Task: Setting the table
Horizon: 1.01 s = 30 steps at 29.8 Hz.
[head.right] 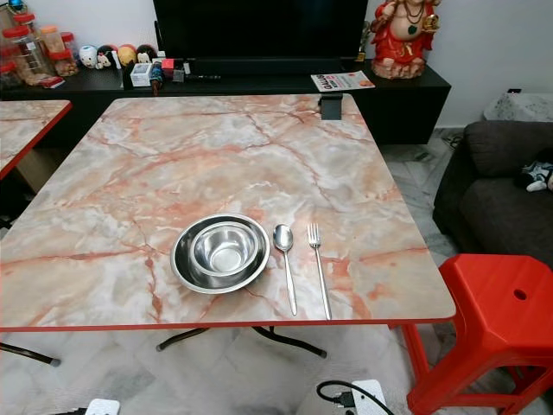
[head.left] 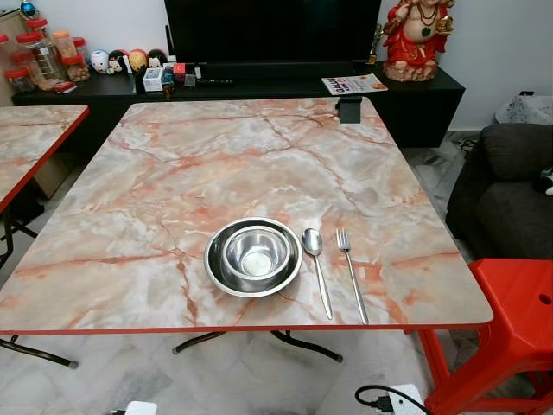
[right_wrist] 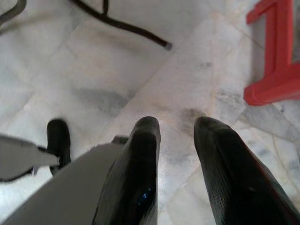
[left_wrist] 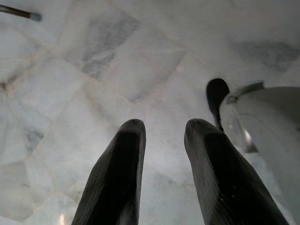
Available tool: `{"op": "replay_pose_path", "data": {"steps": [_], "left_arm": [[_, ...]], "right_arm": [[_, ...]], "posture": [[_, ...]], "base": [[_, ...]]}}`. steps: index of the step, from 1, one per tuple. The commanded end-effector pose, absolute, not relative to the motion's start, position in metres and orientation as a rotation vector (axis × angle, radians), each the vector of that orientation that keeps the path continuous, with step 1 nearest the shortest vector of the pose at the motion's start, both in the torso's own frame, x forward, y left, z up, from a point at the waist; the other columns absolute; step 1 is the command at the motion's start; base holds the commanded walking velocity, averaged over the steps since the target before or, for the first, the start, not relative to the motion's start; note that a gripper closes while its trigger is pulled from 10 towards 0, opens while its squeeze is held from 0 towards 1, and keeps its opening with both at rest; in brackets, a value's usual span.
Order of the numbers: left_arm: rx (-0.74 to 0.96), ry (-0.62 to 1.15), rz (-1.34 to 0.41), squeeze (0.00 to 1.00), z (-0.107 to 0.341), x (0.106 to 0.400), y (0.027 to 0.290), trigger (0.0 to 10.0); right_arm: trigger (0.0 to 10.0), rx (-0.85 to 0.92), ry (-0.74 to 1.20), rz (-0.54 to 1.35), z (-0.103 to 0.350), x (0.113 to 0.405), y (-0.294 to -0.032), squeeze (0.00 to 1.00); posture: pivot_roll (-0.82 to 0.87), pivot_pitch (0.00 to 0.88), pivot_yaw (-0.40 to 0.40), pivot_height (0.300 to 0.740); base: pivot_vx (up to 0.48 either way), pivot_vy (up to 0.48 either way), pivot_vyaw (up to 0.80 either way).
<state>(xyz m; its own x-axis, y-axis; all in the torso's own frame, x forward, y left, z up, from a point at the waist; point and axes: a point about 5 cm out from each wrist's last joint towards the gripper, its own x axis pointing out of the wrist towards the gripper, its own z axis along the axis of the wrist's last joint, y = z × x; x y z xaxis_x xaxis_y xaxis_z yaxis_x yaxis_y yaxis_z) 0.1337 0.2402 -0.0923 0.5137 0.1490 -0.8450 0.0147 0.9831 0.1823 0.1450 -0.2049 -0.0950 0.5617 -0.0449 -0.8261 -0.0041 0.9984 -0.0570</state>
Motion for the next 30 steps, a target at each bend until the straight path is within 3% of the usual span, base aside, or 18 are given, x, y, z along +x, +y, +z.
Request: {"op": "replay_pose_path", "data": {"steps": [1, 16, 30], "left_arm": [[0.177, 1.027, 0.091, 0.0, -0.091, 0.133, 0.245, 10.0], [0.146, 1.004, 0.115, 0.0, -0.089, 0.142, 0.244, 10.0], [0.145, 0.998, 0.101, 0.0, -0.088, 0.146, 0.239, 10.0]], "right_arm": [[10.0, -0.036, 0.956, -0.043, -0.093, 0.149, -0.205, 0.0], [10.0, -0.029, 0.956, -0.04, -0.092, 0.153, -0.202, 0.0], [10.0, -0.01, 0.965, -0.057, -0.094, 0.151, -0.198, 0.0]], "posture": [[-0.04, 0.0, 0.0, 0.74], [-0.03, 0.0, -0.005, 0.74], [-0.03, 0.0, 0.007, 0.74]], "base": [[0.0, 0.0, 0.0], [0.0, 0.0, 0.0], [0.0, 0.384, 0.0]]}}
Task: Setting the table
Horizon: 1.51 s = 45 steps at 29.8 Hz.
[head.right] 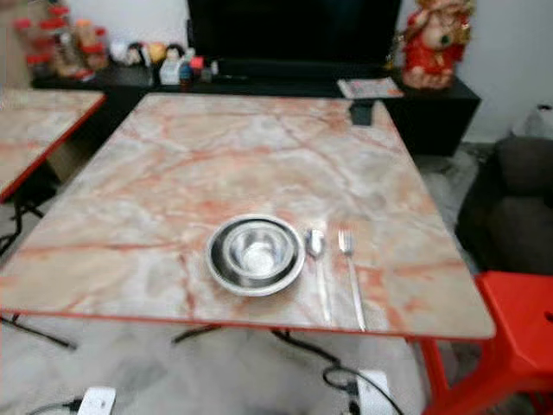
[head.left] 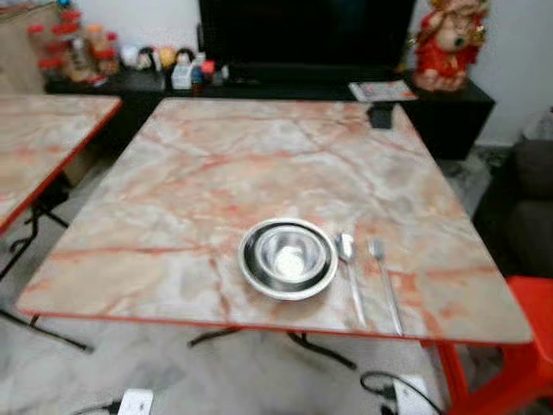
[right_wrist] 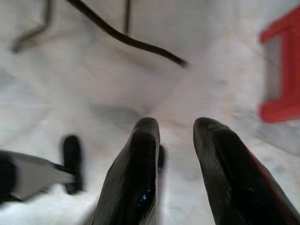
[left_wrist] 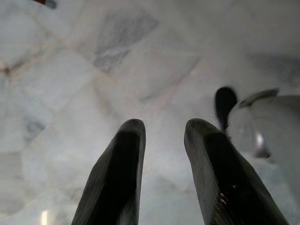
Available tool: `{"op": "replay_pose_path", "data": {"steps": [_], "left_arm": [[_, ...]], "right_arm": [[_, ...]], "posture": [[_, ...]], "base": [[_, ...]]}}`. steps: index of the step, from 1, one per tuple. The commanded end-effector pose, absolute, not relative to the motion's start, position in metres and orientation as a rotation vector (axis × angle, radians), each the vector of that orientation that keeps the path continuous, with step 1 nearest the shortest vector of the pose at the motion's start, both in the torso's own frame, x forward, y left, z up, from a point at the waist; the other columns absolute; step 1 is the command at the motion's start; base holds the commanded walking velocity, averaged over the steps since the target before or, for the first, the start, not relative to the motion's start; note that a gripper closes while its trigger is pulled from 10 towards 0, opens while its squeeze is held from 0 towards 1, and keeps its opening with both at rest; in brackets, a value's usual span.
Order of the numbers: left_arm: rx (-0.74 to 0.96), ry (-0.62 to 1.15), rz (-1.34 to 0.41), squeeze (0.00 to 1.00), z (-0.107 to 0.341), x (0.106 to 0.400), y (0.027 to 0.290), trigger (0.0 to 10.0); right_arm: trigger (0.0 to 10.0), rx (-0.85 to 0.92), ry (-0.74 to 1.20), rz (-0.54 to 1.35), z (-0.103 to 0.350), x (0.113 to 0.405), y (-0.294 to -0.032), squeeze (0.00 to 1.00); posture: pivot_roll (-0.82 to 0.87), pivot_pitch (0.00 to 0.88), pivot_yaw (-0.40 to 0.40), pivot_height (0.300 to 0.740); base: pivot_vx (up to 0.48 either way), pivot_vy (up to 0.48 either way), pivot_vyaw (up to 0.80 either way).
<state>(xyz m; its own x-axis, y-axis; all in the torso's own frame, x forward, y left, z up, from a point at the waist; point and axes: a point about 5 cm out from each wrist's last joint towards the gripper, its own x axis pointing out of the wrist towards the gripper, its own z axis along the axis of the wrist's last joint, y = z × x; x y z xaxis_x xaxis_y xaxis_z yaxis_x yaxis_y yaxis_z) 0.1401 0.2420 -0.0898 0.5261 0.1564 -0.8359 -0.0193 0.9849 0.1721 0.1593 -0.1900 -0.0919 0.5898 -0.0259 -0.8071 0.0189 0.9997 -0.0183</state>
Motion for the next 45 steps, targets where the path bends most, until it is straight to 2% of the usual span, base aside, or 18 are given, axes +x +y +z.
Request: {"op": "replay_pose_path", "data": {"steps": [1, 45], "left_arm": [[0.145, 0.998, 0.101, 0.0, -0.088, 0.146, 0.239, 10.0], [0.15, 0.98, 0.076, 0.0, -0.086, 0.154, 0.234, 10.0]], "right_arm": [[10.0, -0.01, 0.966, -0.057, -0.094, 0.151, -0.198, 0.0], [10.0, 0.007, 0.966, -0.042, -0.095, 0.153, -0.187, 0.0]], "posture": [[-0.03, 0.0, 0.01, 0.74], [-0.03, 0.0, 0.024, 0.74]], "base": [[0.0, 0.382, 0.0], [0.0, 0.384, 0.0]]}}
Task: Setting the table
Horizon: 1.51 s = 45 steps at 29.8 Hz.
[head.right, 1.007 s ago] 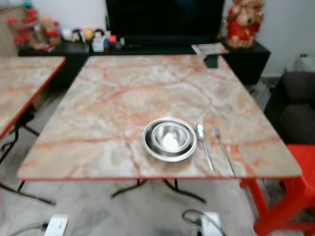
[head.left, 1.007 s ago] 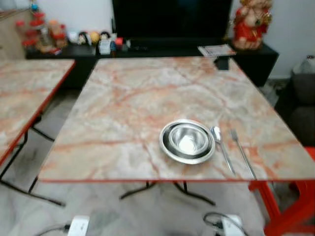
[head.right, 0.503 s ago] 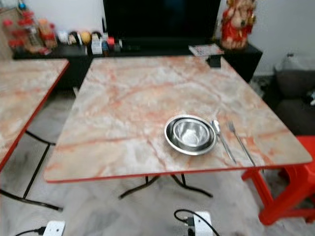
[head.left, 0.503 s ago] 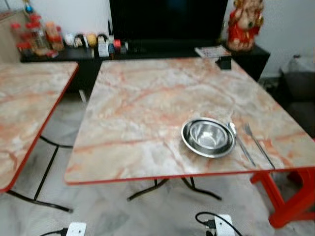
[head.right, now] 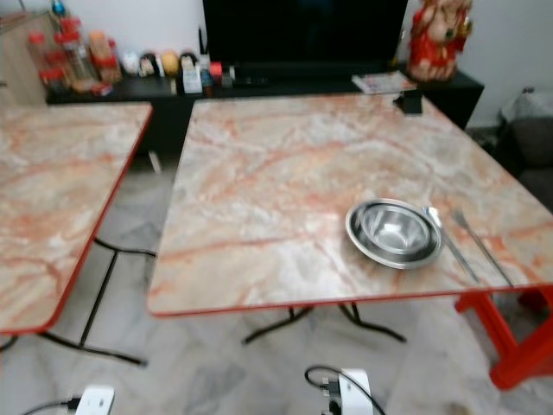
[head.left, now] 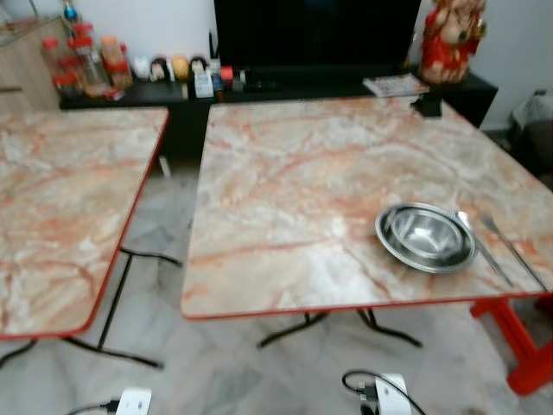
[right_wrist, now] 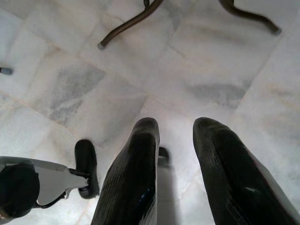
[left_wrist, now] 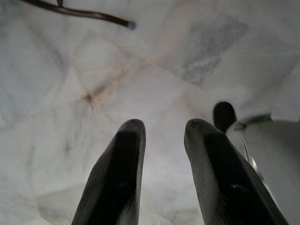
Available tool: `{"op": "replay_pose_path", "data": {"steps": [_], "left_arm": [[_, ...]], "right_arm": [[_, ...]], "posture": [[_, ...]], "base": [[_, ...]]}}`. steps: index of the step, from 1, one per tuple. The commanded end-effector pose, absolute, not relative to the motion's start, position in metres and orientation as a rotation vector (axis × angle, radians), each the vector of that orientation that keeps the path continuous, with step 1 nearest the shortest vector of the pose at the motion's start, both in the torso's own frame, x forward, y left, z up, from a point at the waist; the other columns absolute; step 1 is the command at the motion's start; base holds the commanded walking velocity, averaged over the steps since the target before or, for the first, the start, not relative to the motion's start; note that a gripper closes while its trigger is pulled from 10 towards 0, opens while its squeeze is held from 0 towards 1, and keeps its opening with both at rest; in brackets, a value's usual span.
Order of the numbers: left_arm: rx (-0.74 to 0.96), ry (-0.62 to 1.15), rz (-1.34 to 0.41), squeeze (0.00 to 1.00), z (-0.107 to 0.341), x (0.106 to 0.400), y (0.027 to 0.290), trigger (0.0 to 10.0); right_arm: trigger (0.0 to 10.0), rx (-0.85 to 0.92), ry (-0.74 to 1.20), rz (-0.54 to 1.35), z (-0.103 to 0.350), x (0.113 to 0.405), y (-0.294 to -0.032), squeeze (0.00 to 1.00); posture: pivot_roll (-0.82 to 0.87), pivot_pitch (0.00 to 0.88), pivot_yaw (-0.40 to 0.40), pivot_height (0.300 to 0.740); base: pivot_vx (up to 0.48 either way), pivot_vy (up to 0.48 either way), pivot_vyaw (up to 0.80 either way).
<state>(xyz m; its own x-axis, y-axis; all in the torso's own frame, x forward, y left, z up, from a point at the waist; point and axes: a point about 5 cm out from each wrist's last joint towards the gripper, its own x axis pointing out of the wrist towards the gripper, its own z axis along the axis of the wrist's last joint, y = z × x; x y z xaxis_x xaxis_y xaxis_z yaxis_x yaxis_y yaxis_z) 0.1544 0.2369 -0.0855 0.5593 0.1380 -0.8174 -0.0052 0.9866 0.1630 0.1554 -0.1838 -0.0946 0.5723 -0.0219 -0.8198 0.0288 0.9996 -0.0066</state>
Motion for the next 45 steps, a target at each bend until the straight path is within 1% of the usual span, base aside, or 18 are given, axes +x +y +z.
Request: {"op": "replay_pose_path", "data": {"steps": [1, 20, 28, 31, 45], "left_arm": [[0.15, 0.98, 0.076, 0.0, -0.0862, 0.1542, 0.2345, 10.0], [0.154, 0.976, 0.073, 0.0, -0.0853, 0.1564, 0.2348, 10.0], [0.147, 0.972, 0.076, 0.0, -0.0853, 0.1578, 0.2327, 10.0], [0.143, 0.972, 0.077, 0.0, -0.0856, 0.1579, 0.2316, 10.0], [0.136, 0.968, 0.08, 0.0, -0.0852, 0.1599, 0.2297, 10.0]], "right_arm": [[10.0, 0.006, 0.967, -0.042, -0.0952, 0.1528, -0.1873, 0.0], [10.0, 0.008, 0.966, -0.04, -0.0949, 0.154, -0.1863, 0.0], [10.0, -0.019, 0.955, -0.03, -0.0946, 0.1539, -0.1858, 0.0], [10.0, 0.007, 0.957, -0.04, -0.0948, 0.1541, -0.1848, 0.0], [10.0, -0.026, 0.962, -0.026, -0.0946, 0.1547, -0.1853, 0.0]], "posture": [[-0.03, 0.0, 0.024, 0.74], [-0.02, 0.0, 0.027, 0.74], [-0.02, 0.0, 0.029, 0.74], [-0.02, 0.0, 0.028, 0.74], [-0.02, 0.0, 0.028, 0.74]], "base": [[0.0, 0.382, 0.0], [0.0, 0.384, 0.0], [0.0, 0.384, 0.0], [0.0, 0.384, 0.0], [0.0, 0.384, 0.0]]}}
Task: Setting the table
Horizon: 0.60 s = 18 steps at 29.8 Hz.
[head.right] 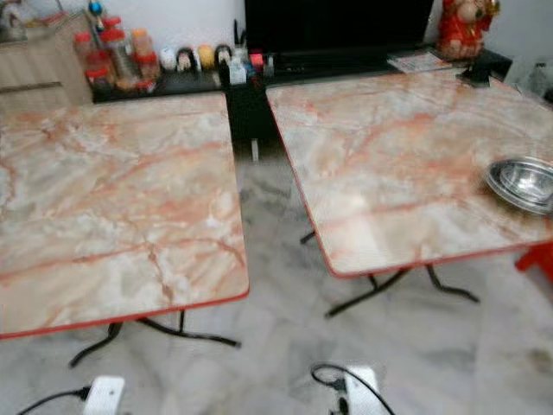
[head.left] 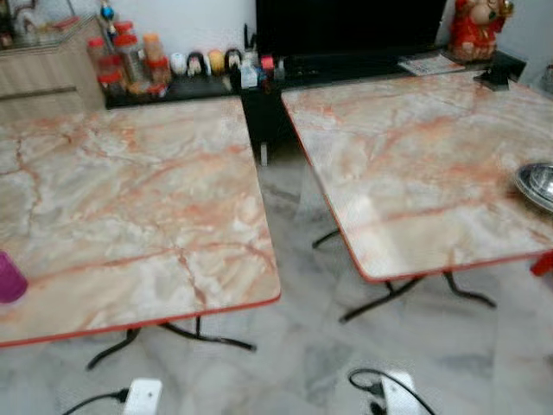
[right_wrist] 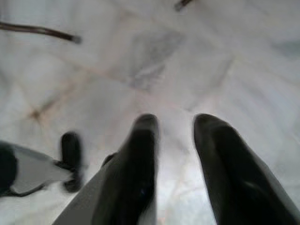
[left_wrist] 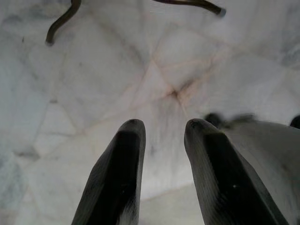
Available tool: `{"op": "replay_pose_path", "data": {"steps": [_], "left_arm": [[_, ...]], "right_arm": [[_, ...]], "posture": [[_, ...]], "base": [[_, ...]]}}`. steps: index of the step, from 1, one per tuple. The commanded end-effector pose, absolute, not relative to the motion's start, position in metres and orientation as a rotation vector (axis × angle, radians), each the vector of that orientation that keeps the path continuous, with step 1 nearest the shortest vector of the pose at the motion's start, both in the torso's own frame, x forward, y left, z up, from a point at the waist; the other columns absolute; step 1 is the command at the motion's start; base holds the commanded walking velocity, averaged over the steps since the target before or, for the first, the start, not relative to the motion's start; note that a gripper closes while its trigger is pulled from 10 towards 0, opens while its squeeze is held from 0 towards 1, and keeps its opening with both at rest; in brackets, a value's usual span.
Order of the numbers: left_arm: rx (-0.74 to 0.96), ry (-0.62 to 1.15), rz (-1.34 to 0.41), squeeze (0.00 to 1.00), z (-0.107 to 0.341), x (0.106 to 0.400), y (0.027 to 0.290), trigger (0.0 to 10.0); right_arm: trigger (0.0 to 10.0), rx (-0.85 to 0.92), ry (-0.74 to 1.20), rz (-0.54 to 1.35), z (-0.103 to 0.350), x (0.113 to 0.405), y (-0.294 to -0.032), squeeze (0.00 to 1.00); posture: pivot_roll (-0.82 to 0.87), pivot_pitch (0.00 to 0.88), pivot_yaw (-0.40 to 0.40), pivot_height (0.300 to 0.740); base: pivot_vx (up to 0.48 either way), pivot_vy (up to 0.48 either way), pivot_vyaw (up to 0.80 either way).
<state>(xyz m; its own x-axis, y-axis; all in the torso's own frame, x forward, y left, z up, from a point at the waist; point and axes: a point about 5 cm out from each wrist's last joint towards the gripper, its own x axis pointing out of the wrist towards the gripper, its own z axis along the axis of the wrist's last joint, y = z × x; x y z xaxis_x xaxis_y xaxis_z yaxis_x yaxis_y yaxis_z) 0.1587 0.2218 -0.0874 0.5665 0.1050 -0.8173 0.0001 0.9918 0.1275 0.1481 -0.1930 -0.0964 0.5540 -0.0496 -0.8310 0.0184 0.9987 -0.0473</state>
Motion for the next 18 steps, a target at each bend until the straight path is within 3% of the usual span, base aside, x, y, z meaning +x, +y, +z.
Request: {"op": "replay_pose_path", "data": {"steps": [1, 5, 14, 18], "left_arm": [[0.136, 0.968, 0.08, 0.0, -0.0852, 0.1599, 0.2297, 10.0], [0.136, 0.967, 0.078, 0.0, -0.0852, 0.1601, 0.2294, 10.0], [0.137, 0.969, 0.076, 0.0, -0.0854, 0.1601, 0.2287, 10.0], [0.139, 0.968, 0.071, 0.0, -0.0854, 0.1603, 0.2283, 10.0]], "right_arm": [[10.0, -0.025, 0.962, -0.026, -0.0947, 0.1546, -0.1852, 0.0], [10.0, -0.025, 0.962, -0.023, -0.0948, 0.1545, -0.184, 0.0], [10.0, -0.029, 0.961, -0.025, -0.0946, 0.1551, -0.1847, 0.0], [10.0, -0.038, 0.957, -0.015, -0.0942, 0.1561, -0.184, 0.0]], "posture": [[-0.02, 0.0, 0.028, 0.74], [-0.01, 0.0, 0.028, 0.74], [-0.02, 0.0, 0.03, 0.74], [-0.02, 0.0, 0.028, 0.74]], "base": [[0.0, 0.382, 0.0], [0.0, 0.384, 0.4], [0.0, 0.385, 0.0], [0.0, 0.384, 0.48]]}}
